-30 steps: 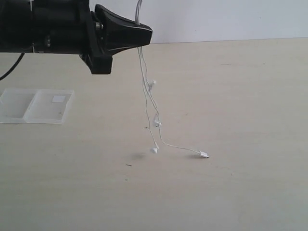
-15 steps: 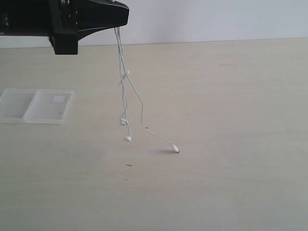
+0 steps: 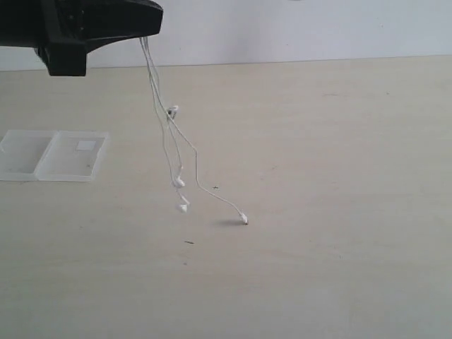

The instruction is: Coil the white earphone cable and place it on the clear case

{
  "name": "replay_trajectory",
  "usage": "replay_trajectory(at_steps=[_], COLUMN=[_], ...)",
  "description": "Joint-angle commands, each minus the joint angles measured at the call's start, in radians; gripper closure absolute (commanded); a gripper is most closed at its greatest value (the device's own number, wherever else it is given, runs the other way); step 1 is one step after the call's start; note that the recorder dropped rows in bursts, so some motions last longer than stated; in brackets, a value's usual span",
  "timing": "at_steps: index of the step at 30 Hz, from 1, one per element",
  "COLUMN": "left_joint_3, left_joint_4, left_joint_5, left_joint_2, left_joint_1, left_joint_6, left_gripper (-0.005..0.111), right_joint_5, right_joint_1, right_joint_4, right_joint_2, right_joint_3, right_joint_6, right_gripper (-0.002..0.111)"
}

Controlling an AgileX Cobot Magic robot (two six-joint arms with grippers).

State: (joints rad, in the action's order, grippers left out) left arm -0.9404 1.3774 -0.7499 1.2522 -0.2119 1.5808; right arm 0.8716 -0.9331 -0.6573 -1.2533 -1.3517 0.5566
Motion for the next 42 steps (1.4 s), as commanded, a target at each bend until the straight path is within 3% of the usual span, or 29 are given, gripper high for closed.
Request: replay_trajectory(at_steps=[1,10,13,21,34,42], left_joint_3=[-0.005,-0.005,-0.005,-0.005,-0.132,-0.152], left_joint_4=[-0.046,-0.111,-0.13,-0.347,-0.507,-0.507], left_joint_5=[-0.004,-0.048,-0.056,-0.025,-0.025,-0.012], left_joint_2=[-0.033,-0.094,-0.094,-0.129,-0.13,-0.123], left_joint_1=[0.051,0.094,0.094,0.094,0.094,0.094], left_joint_6=[-0.079,-0.184,-0.229,-0.311,-0.459,-0.459], left_gripper=[0.107,0.107,0.107,0.107,0.107,0.107], right_joint_5=[-0.125,-0.429,-0.416,-0.557,-0.345,-0.343], right_joint_1=[0.006,0.006,0.006,0.006,0.004,0.004], right_joint_4=[-0.016,-0.034,-0.049,0.014,0.046,0.261], right_joint_2=[0.02,0.014,0.012,-0.081,-0.105,-0.107], right_joint_3=[0.102,0.297,0.297,0.299,0.299,0.299], right_joint_6=[0.079,0.187,0.154,0.145,0.138,-0.122], right_gripper=[0.108,0.108,0.108,0.108,0.108,0.108])
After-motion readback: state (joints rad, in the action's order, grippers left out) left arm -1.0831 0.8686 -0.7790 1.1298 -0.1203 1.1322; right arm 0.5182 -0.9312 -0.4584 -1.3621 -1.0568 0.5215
